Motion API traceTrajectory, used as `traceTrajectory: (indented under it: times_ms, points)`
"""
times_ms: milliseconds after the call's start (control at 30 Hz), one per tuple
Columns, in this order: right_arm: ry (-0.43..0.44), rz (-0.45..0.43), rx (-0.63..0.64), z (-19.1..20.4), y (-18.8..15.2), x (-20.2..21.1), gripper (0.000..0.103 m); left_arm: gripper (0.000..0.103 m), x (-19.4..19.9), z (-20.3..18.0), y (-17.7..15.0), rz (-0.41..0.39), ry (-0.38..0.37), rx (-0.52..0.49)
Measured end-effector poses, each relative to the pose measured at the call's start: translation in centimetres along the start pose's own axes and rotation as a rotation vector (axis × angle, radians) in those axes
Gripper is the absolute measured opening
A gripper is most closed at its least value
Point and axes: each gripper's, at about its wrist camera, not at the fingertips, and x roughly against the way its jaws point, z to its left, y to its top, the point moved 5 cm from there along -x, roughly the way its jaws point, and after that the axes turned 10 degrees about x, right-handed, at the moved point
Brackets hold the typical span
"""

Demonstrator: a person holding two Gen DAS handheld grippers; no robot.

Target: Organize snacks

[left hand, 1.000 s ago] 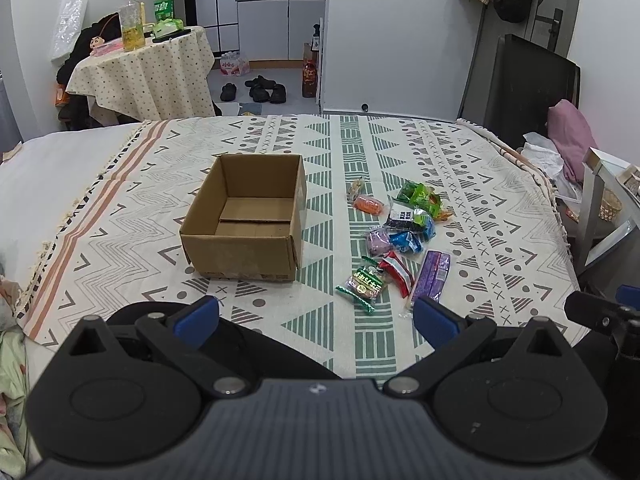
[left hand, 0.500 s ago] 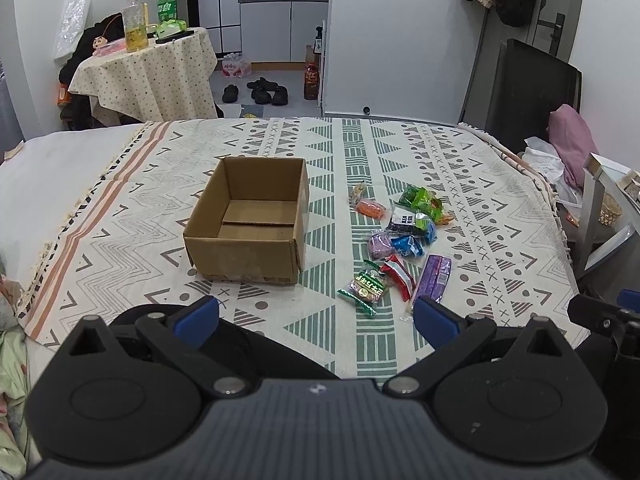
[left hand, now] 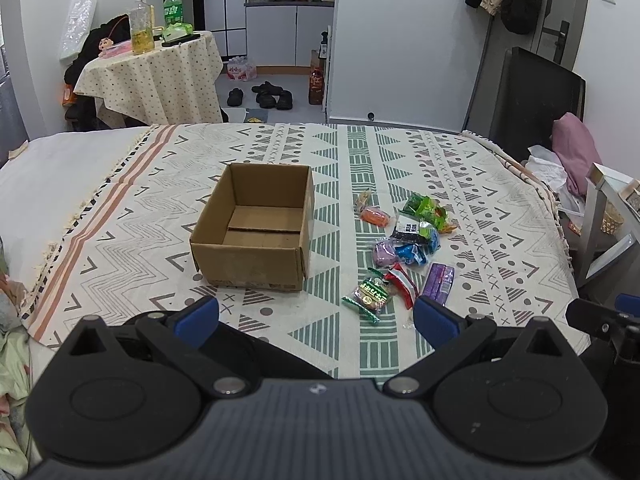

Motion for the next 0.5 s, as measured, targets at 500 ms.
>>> traceTrajectory:
  times_ms: [500]
  points:
    - [0.029, -0.017, 0.029, 1.1, 0.9, 0.4, 0.103, 0.103, 1.1, 0.6, 0.9, -0.029, 0.004, 0.007]
